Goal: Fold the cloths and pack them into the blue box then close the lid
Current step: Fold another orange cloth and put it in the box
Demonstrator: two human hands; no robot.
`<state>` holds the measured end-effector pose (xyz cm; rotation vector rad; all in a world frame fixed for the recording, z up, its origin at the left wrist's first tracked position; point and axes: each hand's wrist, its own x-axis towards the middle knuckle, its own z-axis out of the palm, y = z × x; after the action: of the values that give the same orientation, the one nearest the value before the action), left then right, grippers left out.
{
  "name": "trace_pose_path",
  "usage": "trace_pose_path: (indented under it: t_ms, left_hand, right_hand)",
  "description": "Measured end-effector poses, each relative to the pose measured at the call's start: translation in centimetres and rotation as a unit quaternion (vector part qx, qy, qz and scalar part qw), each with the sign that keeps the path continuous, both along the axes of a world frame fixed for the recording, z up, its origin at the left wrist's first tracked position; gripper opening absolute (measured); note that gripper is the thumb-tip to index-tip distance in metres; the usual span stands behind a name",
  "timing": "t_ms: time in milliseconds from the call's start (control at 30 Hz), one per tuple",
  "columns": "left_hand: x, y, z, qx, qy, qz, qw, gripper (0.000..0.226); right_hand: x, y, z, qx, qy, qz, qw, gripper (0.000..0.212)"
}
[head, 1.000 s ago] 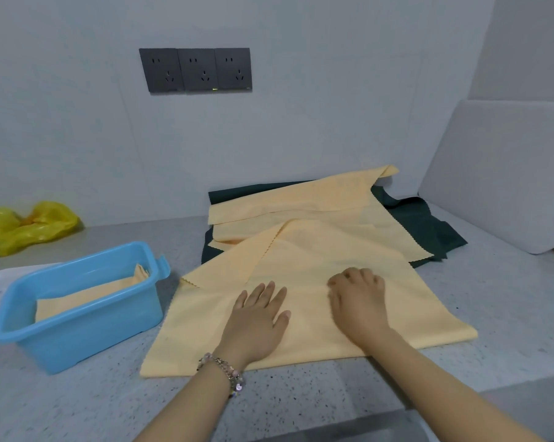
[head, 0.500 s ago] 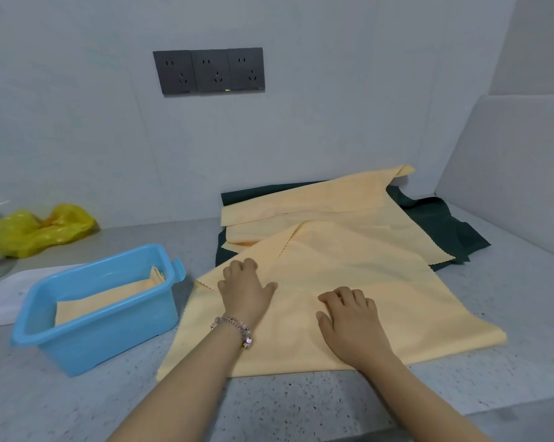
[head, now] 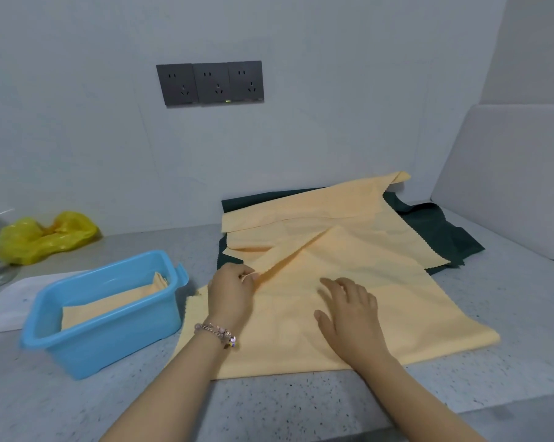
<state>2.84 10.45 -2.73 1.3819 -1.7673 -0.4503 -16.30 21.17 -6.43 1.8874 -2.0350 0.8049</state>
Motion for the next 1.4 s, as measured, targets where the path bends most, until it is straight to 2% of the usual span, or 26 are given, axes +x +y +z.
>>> trace_pose_path:
  t_ms: [67,167,267,333,433,567,633,767,867,933,1033,1167,1334,1400]
  left_hand:
    - [1.2,1.3,0.6,-0.017,-0.036,-0.038,0.998,0.011]
    - [3.2,3.5,1.9,-0.096,-0.081,-0.057,0.990,0.013]
    - [5.2,5.6,3.5,-0.203,-0.129,-0.067,0.968,0.016]
    - [6.2,6.5,3.7,-0.231,-0.168,-0.091,0.954,0.012]
    - [7.5,7.4,3.0,-0.193,-0.200,-0.111,0.954,0.011]
    - [9.1,8.4,0.7,-0.125,-0.232,-0.124,0.957,0.016]
    - [9.6,8.9,-0.5,-0.078,-0.232,-0.135,0.960,0.018]
    - [9.8,9.2,-1.6,-0.005,-0.179,-0.137,0.974,0.019]
    - [9.8,9.0,-1.6,0.030,-0.175,-0.137,0.974,0.017]
    - [9.5,9.0,-1.7,0.040,-0.197,-0.148,0.968,0.015]
    - [8.8,9.2,-1.9,0.072,-0.152,-0.180,0.969,0.013]
    - [8.3,9.3,-2.5,0.071,-0.088,-0.167,0.979,0.007]
    - [8.0,9.3,-2.3,0.069,-0.038,-0.148,0.986,0.010]
    - [8.0,9.3,-2.1,0.064,-0.010,-0.147,0.987,0.014]
  right_hand:
    - [0.1,0.3,0.4,-0.073,-0.001,-0.013,0.997,0.066]
    - [0.0,0.4,0.5,-0.121,0.013,-0.023,0.992,0.079]
    - [0.5,0.8,0.6,-0.171,0.074,-0.022,0.982,0.070]
    - [0.8,1.2,0.8,-0.205,0.093,-0.009,0.974,0.063]
    - [0.0,1.7,1.5,-0.232,0.106,0.028,0.967,0.049]
    - [-1.1,3.0,1.6,-0.205,0.102,0.133,0.964,0.013]
    - [-0.9,3.8,1.1,-0.127,0.068,0.176,0.974,0.018]
    - [-0.7,4.6,1.1,0.017,-0.073,0.153,0.985,0.018]
    - [-0.5,4.2,1.2,0.108,-0.073,0.177,0.975,0.023]
    - [-0.2,4.1,1.4,0.136,-0.120,0.176,0.968,0.019]
    - [0.1,4.1,1.5,0.133,-0.150,0.147,0.969,0.013]
    - [0.6,4.2,1.5,0.123,-0.154,0.131,0.972,0.008]
    - [1.3,4.1,1.5,0.103,-0.105,0.112,0.983,0.012]
    - [1.7,4.5,1.8,0.068,-0.095,0.105,0.988,0.011]
